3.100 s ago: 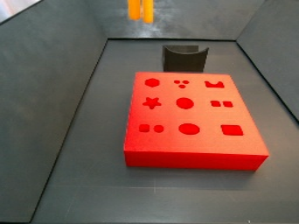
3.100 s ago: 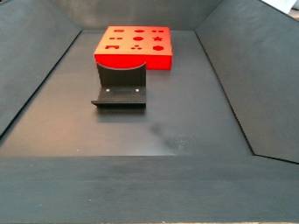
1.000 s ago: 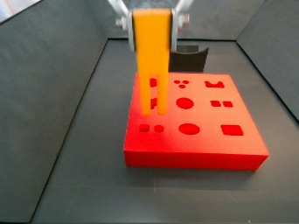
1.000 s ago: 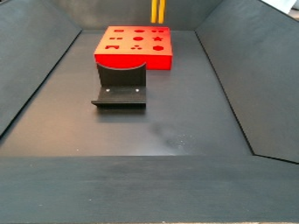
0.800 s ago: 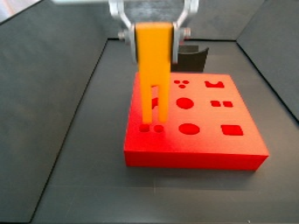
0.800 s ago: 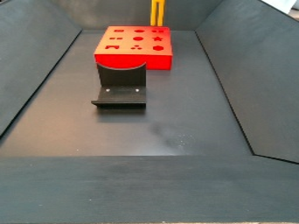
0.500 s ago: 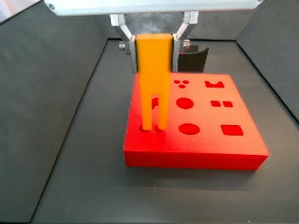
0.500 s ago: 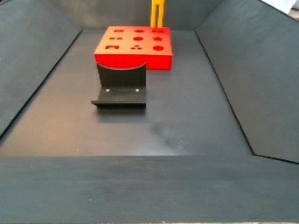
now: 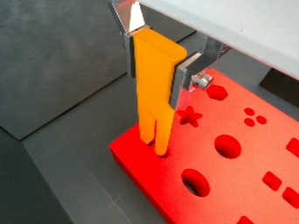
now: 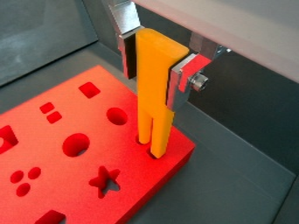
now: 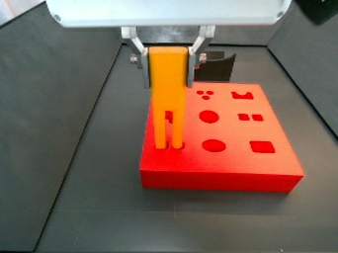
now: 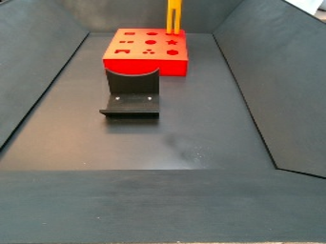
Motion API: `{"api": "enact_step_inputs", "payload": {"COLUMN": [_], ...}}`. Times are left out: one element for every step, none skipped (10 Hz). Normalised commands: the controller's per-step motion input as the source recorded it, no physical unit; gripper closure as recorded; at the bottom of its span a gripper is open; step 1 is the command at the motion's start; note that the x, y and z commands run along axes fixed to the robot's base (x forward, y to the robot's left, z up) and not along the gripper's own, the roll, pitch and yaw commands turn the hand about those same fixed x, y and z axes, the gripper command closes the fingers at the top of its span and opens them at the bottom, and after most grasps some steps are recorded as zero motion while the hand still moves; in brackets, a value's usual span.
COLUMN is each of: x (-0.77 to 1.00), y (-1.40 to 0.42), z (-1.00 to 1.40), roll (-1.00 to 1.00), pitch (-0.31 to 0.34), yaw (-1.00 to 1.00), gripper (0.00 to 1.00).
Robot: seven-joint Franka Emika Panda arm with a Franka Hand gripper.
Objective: Pick up the square-circle object. Move up. Rotate the square-circle object. Move to above the board. Insert the square-circle object.
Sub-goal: Insert the square-circle object.
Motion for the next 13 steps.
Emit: {"api": "enact_step_inputs", "payload": {"x": [0.01, 0.06, 0.09, 0.14, 0.22, 0.29, 0.34, 0.3, 0.15, 0.13, 0.1, 0.08, 0.07], "y": [-0.02, -0.02, -0.03, -0.02, -0.01, 0.0, 0.0, 0.0, 0.0, -0.01, -0.03, -0.04, -0.03], "z": [-0.26, -0.26, -0.27, -0.3, -0.31, -0.31, -0.31, -0.3, -0.3, -0.32, -0.39, -0.41, -0.4], "roll": [0.06, 0.05, 0.05, 0.07, 0.05, 0.05, 0.06, 0.07, 0.1, 0.09, 0.09, 0.09, 0.06], "pitch": [-0.027, -0.02, -0.016, 0.0, 0.0, 0.021, 0.041, 0.047, 0.033, 0.011, 0.0, 0.0, -0.021], "yaw": [0.0, 0.0, 0.0, 0.0, 0.0, 0.0, 0.0, 0.0, 0.0, 0.0, 0.0, 0.0, 0.0], "gripper": [1.0, 1.0, 1.0, 1.0, 1.0, 1.0, 1.0, 1.0, 1.0, 1.0, 1.0, 1.0, 1.0]}}
